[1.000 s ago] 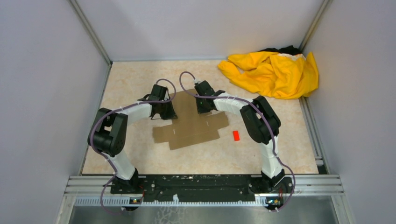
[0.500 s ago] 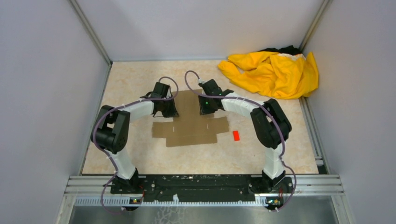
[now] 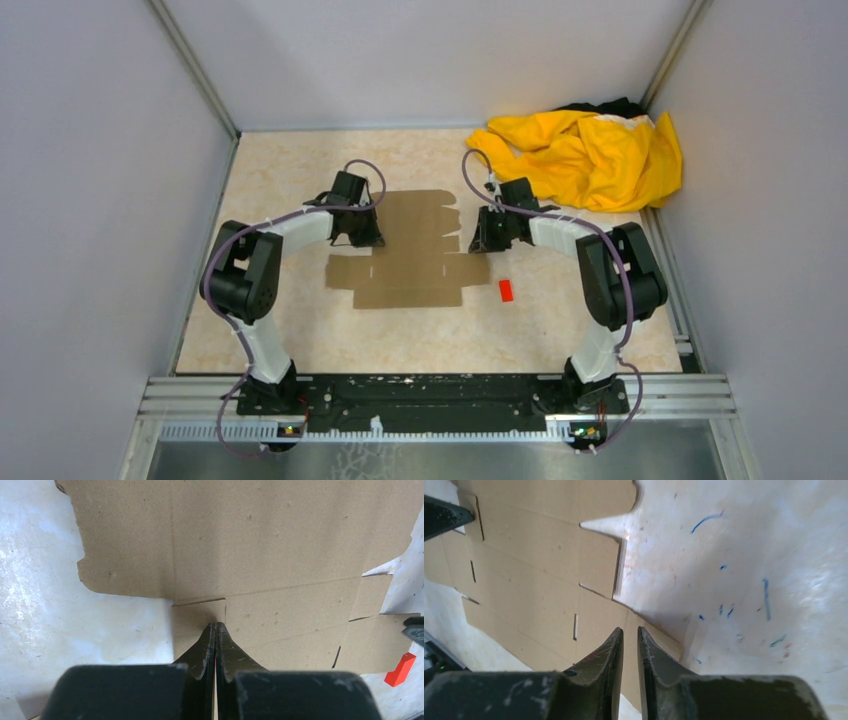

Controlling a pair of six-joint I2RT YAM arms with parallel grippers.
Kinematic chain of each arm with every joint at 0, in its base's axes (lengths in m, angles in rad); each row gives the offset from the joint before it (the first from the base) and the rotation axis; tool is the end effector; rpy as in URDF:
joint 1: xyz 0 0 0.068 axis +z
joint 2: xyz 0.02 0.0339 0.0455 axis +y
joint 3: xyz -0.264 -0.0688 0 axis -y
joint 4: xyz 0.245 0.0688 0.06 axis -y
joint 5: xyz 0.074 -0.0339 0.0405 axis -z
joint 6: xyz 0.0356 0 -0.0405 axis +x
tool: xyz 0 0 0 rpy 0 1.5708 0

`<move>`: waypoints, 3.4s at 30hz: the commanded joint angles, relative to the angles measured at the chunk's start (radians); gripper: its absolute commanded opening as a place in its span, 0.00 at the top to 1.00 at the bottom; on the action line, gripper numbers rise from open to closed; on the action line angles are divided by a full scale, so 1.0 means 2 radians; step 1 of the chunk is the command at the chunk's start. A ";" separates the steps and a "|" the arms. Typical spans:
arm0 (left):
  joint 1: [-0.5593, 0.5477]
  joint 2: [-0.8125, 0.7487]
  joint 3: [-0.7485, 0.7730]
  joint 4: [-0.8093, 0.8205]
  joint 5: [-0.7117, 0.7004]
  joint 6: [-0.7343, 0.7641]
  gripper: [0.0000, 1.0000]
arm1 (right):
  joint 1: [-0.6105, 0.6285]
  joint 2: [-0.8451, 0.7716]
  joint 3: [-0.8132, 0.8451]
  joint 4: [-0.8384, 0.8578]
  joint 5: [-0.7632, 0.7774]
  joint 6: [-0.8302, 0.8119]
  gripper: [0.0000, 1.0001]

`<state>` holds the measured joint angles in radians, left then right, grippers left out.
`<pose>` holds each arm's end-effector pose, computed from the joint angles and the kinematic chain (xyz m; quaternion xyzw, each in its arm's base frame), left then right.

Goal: Fold the paper box

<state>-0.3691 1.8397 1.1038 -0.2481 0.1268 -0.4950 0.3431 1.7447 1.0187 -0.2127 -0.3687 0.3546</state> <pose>0.3458 -0.1386 0.1570 -0.0418 0.9546 -0.1759 0.2367 0.3272 0.1305 0.1692 -0.0516 0.9347 0.2682 0.2276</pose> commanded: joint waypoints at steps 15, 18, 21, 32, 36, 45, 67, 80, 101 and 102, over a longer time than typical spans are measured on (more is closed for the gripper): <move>-0.001 0.040 -0.006 -0.028 -0.022 0.017 1.00 | 0.001 0.038 -0.037 0.172 -0.024 0.063 0.73; -0.002 0.041 -0.006 -0.028 -0.021 0.017 1.00 | 0.001 0.044 -0.038 0.183 -0.022 0.071 0.72; -0.002 0.041 -0.007 -0.027 -0.020 0.017 1.00 | 0.001 0.050 -0.039 0.195 -0.028 0.078 0.72; -0.002 0.041 -0.003 -0.029 -0.022 0.019 1.00 | 0.001 0.062 -0.047 0.230 -0.065 0.098 0.72; -0.002 0.043 -0.005 -0.027 -0.019 0.017 1.00 | 0.001 0.057 -0.047 0.234 -0.077 0.104 0.72; -0.003 0.044 -0.015 -0.018 -0.013 0.013 1.00 | 0.005 0.035 -0.040 0.229 -0.088 0.106 0.72; -0.004 0.046 -0.021 -0.010 -0.013 0.012 1.00 | 0.037 0.025 -0.004 0.209 -0.089 0.108 0.72; -0.005 0.049 -0.035 0.003 -0.007 0.009 1.00 | 0.053 0.040 0.013 0.209 -0.093 0.107 0.72; -0.006 0.054 -0.041 0.010 -0.006 0.008 1.00 | 0.071 0.057 0.002 0.214 -0.066 0.102 0.74; -0.005 0.054 -0.041 0.010 -0.007 0.008 1.00 | 0.071 0.046 0.004 0.207 -0.064 0.099 0.75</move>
<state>-0.3695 1.8610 1.0798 -0.1188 0.1539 -0.5003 0.4793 1.9137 1.0218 0.1658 -0.5121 0.5617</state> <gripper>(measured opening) 0.006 0.260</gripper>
